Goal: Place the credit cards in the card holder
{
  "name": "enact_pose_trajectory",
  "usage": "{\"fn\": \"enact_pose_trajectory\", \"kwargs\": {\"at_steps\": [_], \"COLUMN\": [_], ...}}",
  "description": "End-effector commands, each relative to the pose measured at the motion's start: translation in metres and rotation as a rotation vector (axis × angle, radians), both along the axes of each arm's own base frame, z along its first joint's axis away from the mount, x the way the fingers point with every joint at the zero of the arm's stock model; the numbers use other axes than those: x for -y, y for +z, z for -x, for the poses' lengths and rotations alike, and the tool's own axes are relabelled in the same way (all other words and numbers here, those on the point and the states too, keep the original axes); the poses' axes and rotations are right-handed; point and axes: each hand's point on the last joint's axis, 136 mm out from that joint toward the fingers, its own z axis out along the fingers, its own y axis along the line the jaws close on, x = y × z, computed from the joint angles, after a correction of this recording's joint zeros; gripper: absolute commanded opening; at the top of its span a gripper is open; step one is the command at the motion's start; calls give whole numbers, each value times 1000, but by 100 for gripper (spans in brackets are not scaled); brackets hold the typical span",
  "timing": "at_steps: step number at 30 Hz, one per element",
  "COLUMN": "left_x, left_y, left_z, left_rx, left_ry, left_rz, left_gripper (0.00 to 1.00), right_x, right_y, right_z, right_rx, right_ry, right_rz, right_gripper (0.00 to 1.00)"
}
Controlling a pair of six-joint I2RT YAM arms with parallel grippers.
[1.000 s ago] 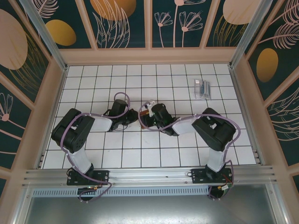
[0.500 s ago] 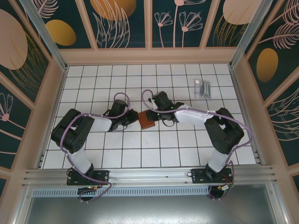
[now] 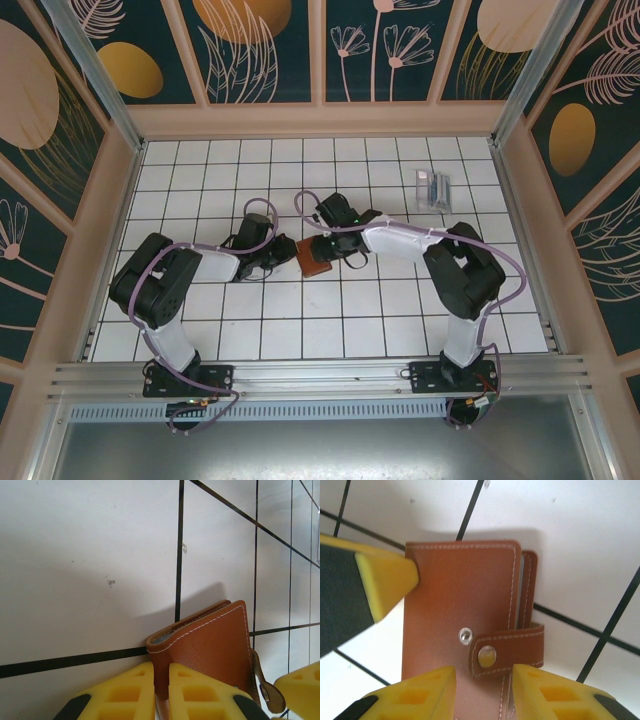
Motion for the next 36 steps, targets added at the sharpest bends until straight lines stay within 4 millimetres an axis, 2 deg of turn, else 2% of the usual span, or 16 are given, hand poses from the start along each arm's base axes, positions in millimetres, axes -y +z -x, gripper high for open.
{"fn": "enact_pose_trajectory", "kwargs": {"at_steps": [1,8,12,14,17,19,26,27,29,30,32,36], "left_x": [-7,-6,-7,-7,-6,-6,-6,-6,-6,-6,-6,-6], "left_y": [-22,-22,-22,-22,-22,-22,-23,-23,-23,-23,-24,-25], "left_z": [15,14,15,15,15,15,17,17,17,17,17,18], "left_rx": [-90,-88,-90,-89,-89,-88,-91,-91,-93,-93,-94,-96], "left_ry": [-5,-8,-8,-8,-9,-9,-14,-14,-16,-16,-16,-18], "left_rz": [-43,-39,-42,-41,-38,-37,-37,-38,-38,-38,-38,-38], "left_gripper": [13,13,12,13,13,12,12,13,12,13,13,13], "right_x": [3,-4,-6,-7,-6,-5,-6,-6,-7,-8,-7,-5], "right_y": [-4,-7,-4,-2,1,4,1,2,4,4,6,7], "right_z": [-4,-4,-4,-4,-5,-6,-6,-6,-6,-6,-6,-8], "right_rx": [9,-10,-11,-14,-8,0,-8,-7,-6,-3,2,4], "right_ry": [-7,6,10,15,14,8,6,6,5,8,8,3], "right_rz": [59,42,32,30,32,33,31,26,21,19,20,22], "right_gripper": [36,16,9,9,17,19,15,17,31,33,31,18]}}
